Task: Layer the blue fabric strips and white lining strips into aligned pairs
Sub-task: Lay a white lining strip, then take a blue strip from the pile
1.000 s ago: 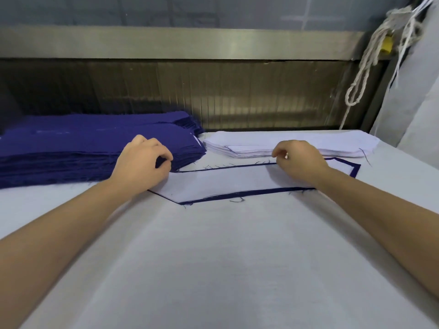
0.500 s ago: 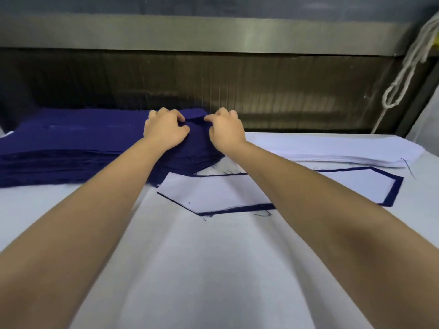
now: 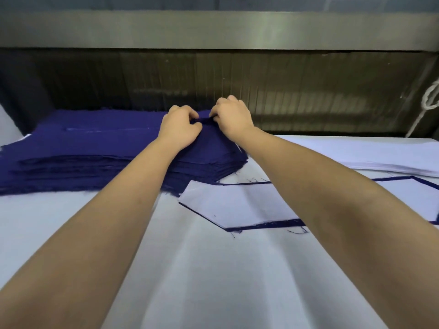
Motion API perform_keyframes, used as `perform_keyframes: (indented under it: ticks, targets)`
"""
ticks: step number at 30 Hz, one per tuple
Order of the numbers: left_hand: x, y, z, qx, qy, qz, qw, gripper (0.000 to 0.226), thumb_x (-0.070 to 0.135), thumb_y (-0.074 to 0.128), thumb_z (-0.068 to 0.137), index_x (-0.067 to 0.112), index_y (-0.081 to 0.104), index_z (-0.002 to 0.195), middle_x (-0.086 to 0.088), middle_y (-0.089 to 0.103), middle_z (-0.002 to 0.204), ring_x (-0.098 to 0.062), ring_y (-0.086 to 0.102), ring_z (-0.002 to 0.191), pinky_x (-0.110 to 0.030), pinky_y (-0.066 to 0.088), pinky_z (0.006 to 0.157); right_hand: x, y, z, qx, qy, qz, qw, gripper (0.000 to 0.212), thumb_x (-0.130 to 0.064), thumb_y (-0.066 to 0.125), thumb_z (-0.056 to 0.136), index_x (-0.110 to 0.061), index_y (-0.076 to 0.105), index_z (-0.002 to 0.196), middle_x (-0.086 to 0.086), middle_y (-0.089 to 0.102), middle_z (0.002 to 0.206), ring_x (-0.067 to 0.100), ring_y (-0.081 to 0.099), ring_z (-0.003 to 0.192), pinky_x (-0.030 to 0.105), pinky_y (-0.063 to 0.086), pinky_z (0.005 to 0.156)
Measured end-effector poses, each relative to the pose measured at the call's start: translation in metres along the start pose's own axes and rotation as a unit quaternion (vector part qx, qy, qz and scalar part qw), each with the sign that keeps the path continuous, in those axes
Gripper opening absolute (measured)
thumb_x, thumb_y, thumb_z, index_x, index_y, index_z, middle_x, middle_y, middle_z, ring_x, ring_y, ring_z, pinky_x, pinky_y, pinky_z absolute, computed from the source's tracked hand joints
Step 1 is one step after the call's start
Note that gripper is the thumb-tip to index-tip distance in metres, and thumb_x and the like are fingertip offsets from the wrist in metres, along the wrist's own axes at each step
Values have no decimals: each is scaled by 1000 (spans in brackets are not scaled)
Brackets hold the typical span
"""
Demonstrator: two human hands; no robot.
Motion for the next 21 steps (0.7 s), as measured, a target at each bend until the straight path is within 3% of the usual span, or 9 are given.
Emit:
perform_keyframes:
  ticks: [4,9,16,21]
  targets:
    - [-9,-19,3,51,-12,-42,998,27,17,58,90,15,60,117,-4,60,116,-16,54,106,-23,37,80,9,2,-4,22,27,69,997,20,-15,55,92,-12,69,106,5,58,113,25,47,109,33,38,82]
    - [-15,-20,2,42,-8,-16,999,25,20,61,90,17,66,114,-1,64,117,-17,55,111,-24,37,83,10,2,2,17,69,193,979,18,-22,57,91,-10,68,97,7,55,107,22,54,99,32,41,80]
    - [-18,-14,5,22,-6,36,999,26,22,61,90,19,66,115,0,63,121,-19,55,113,-26,38,80,-5,5,10,-56,-44,35,997,26,-21,47,97,-18,65,115,5,53,120,28,54,108,32,36,76]
    - [-22,-14,6,22,-12,30,999,27,24,60,90,19,65,116,0,63,120,-20,55,111,-28,39,78,-6,1,20,-41,-2,79,996,20,-16,55,92,-11,67,107,7,57,118,28,55,108,35,43,88]
Point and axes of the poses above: each hand's wrist, its own z-axis towards the middle knuckle, its own y-axis out of the palm, x = y × z, the point moved 5 cm from there along z, towards the middle knuckle
